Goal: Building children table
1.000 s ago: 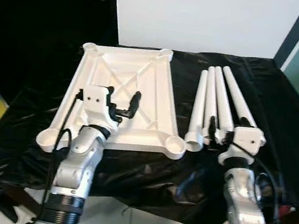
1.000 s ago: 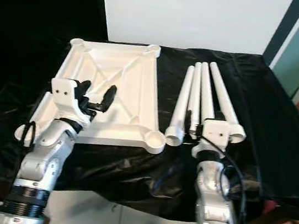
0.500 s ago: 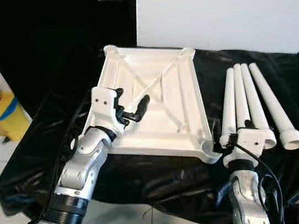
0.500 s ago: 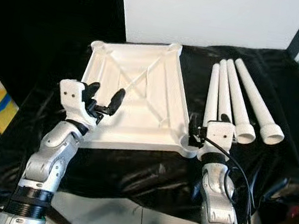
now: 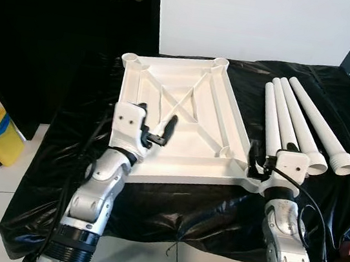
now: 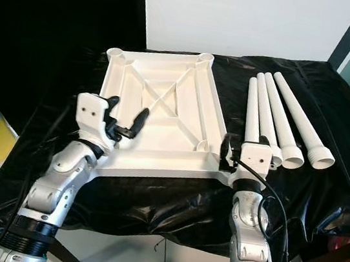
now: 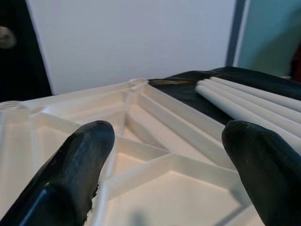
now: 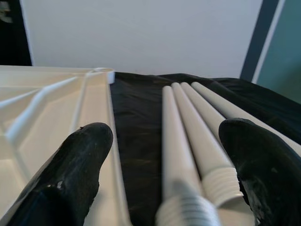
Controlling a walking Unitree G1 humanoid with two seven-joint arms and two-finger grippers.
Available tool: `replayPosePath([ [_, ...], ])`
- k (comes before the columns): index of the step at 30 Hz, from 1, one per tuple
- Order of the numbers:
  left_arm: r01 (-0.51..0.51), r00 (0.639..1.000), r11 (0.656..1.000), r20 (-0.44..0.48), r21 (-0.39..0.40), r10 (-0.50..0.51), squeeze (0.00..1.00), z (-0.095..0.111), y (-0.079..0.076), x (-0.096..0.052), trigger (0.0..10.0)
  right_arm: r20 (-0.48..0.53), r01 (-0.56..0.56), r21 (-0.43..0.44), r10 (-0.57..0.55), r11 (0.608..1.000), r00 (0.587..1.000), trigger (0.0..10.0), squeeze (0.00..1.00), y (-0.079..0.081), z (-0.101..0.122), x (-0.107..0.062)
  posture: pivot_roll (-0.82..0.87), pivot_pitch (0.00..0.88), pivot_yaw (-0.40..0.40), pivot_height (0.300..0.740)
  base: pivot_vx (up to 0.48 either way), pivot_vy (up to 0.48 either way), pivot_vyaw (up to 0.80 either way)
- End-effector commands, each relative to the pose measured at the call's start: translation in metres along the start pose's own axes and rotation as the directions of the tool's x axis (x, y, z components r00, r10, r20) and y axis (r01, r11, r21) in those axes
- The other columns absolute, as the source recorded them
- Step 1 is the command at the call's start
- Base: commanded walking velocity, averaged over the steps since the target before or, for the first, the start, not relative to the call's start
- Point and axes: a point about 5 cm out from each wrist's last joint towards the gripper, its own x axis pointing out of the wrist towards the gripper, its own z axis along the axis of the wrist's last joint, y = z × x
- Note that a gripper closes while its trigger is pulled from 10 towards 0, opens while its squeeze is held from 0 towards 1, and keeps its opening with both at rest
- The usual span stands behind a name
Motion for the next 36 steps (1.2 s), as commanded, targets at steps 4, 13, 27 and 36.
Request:
replayPosePath([
  [4, 0.161, 0.987, 0.987, -0.009, -0.02, -0.161, 0.0, 0.002, -0.015, -0.001, 10.0, -0.051, 0.006, 0.019, -0.005, 1.0, 0.999, 10.0, 0.0, -0.002, -0.007, 0.002, -0.07, 0.0, 0.017, 0.74, 0.0, 0.0, 0.0],
  [13, 0.327, 0.945, 0.945, -0.03, 0.009, -0.327, 0.0, 0.005, -0.031, -0.002, 10.0, -0.192, 0.027, 0.091, -0.01, 0.995, 0.981, 10.0, 0.0, -0.004, -0.026, 0.006, -0.07, 0.0, 0.021, 0.74, 0.0, 0.0, 0.0],
  [27, 0.351, 0.936, 0.935, -0.044, 0.041, -0.35, 0.0, 0.01, -0.031, 0.0, 10.0, -0.365, 0.12, 0.287, -0.007, 0.95, 0.931, 10.0, 0.0, 0.0, -0.04, 0.024, -0.06, 0.0, 0.016, 0.74, 0.0, 0.0, 0.0],
  [36, 0.336, 0.942, 0.941, -0.039, 0.041, -0.334, 0.0, 0.012, -0.029, -0.002, 10.0, -0.45, 0.206, 0.429, 0.01, 0.879, 0.893, 10.0, 0.0, 0.005, -0.043, 0.025, -0.05, 0.0, 0.01, 0.74, 0.0, 0.0, 0.0],
])
